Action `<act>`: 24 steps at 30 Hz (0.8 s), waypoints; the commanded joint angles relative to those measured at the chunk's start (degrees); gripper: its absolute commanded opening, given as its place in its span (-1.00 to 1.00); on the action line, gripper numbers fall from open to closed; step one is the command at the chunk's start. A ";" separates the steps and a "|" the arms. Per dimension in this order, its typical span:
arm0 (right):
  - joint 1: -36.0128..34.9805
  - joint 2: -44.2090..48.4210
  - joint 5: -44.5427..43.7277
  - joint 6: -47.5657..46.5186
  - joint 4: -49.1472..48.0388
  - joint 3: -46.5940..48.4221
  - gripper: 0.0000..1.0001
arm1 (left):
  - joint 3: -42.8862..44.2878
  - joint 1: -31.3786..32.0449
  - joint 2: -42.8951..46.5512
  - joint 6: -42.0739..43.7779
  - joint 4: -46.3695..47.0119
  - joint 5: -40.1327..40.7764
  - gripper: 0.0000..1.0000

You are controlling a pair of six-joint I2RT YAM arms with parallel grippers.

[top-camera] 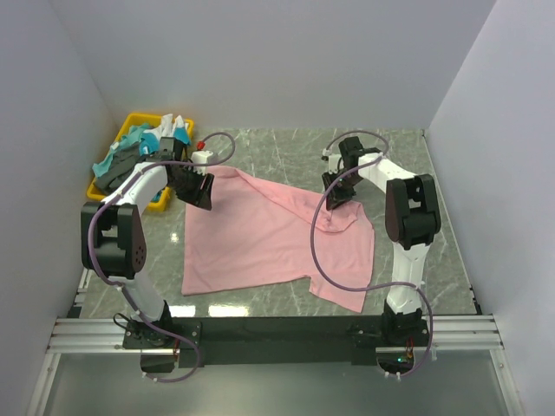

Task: Fold and stack the t-shirts
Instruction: Flatten the tshirt out

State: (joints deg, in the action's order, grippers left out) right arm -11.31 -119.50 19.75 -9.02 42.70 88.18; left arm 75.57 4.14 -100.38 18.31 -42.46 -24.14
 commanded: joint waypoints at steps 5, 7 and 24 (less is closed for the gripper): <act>-0.47 1.99 1.26 0.76 -0.68 2.26 -0.85 | 0.72 -0.19 0.97 1.73 0.62 -0.65 0.10; -0.47 2.78 0.56 0.49 -0.86 2.61 -1.00 | 0.81 -0.27 0.97 1.73 0.62 -0.64 0.10; 0.50 0.60 -16.05 -11.02 -10.68 18.67 -1.00 | 3.61 -0.28 -1.31 0.24 1.59 -0.29 0.10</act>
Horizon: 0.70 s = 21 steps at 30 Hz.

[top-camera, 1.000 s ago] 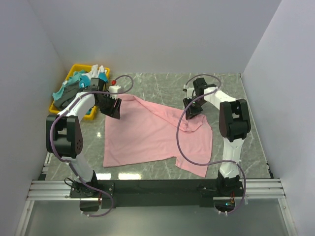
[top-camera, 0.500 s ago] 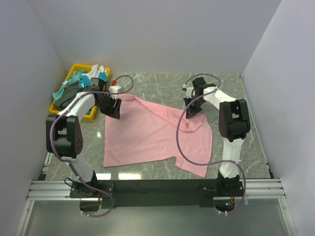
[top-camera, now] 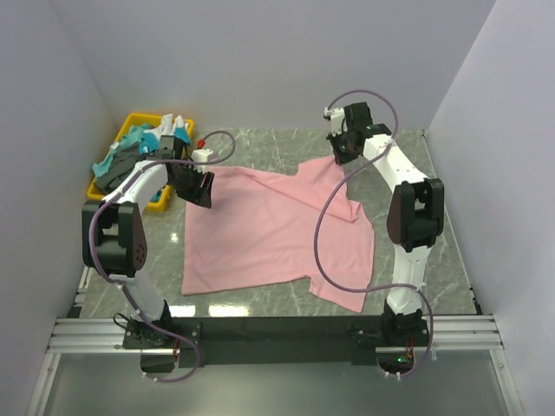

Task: Fold and stack the t-shirts
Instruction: Flatten the tshirt out

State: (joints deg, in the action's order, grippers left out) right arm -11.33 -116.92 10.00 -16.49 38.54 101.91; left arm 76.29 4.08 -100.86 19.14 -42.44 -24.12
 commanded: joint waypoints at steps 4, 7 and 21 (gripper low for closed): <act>1.40 -8.56 -12.71 -5.48 -13.04 11.02 -1.00 | 4.65 -0.21 -2.06 -1.73 1.83 0.30 0.10; 1.93 -13.22 -17.46 -7.15 -18.58 15.85 -1.00 | 6.23 -0.21 -3.11 -2.43 1.74 1.09 0.10; 1.49 -16.68 -24.33 -8.82 -19.22 22.57 0.22 | 12.56 -0.21 -7.86 -8.41 7.80 4.69 0.13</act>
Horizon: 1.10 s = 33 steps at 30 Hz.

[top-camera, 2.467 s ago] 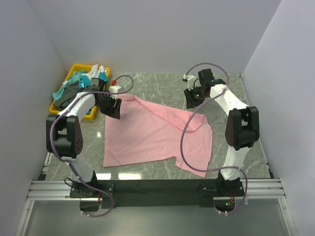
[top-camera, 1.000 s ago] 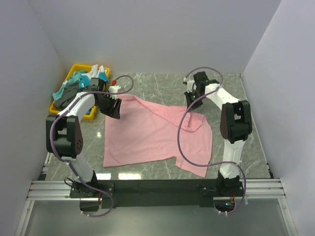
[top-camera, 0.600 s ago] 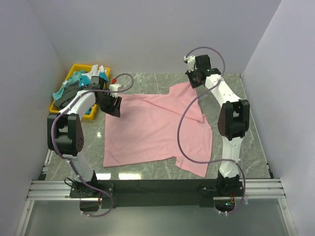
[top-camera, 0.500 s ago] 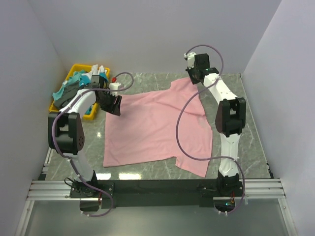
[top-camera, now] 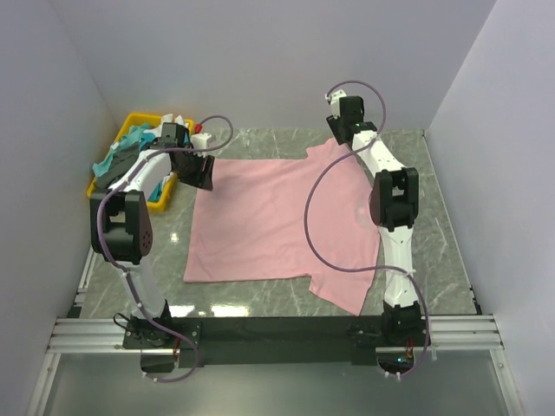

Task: Fold and stack the t-shirts
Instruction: Flatten the tshirt out

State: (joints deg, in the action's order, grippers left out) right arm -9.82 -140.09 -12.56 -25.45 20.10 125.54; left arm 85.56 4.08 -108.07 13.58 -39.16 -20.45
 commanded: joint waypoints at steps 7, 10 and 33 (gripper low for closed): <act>0.42 17.47 8.49 5.41 15.39 -9.16 0.22 | 13.04 -0.03 -8.73 -6.99 8.13 3.04 0.04; 0.51 18.36 14.56 7.69 20.76 -12.59 0.22 | 15.60 0.14 -11.80 -8.30 10.15 4.45 0.01; 2.88 -1.93 4.74 10.95 20.51 -0.57 -0.37 | 22.90 -1.26 -26.22 -13.15 10.24 10.25 -0.25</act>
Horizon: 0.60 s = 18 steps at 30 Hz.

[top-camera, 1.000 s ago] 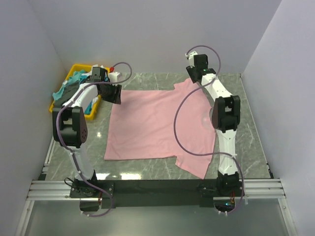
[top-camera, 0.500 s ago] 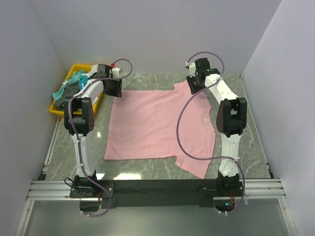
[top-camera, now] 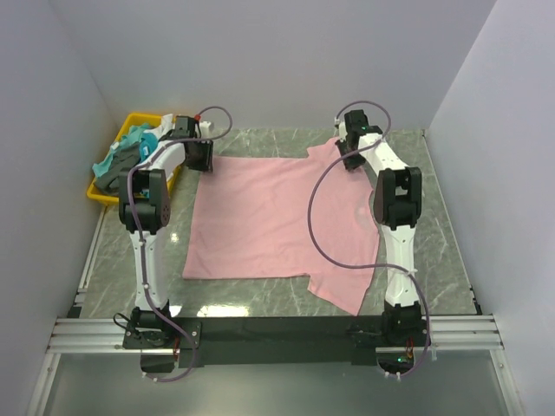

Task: Fold and stack the t-shirts
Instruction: Flatten the tshirt out

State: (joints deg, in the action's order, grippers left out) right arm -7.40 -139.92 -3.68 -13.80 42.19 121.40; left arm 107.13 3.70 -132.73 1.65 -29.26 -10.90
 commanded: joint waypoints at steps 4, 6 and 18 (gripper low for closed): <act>-0.07 -2.56 -3.96 -1.74 -1.85 6.57 -0.35 | 3.25 -1.42 -2.62 -1.21 -0.36 -1.67 -0.20; -0.33 -0.55 -4.05 -2.19 -2.99 6.56 -0.30 | 6.24 -1.59 -2.80 -1.12 -2.29 -3.51 -0.15; -0.25 24.05 6.13 -5.79 4.46 -13.70 0.79 | -15.36 -1.51 22.67 9.24 -2.64 -9.85 0.30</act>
State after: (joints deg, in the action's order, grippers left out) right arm -7.33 -126.41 -1.83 -18.28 43.66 113.10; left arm 95.26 2.09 -118.54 6.33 -31.62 -17.76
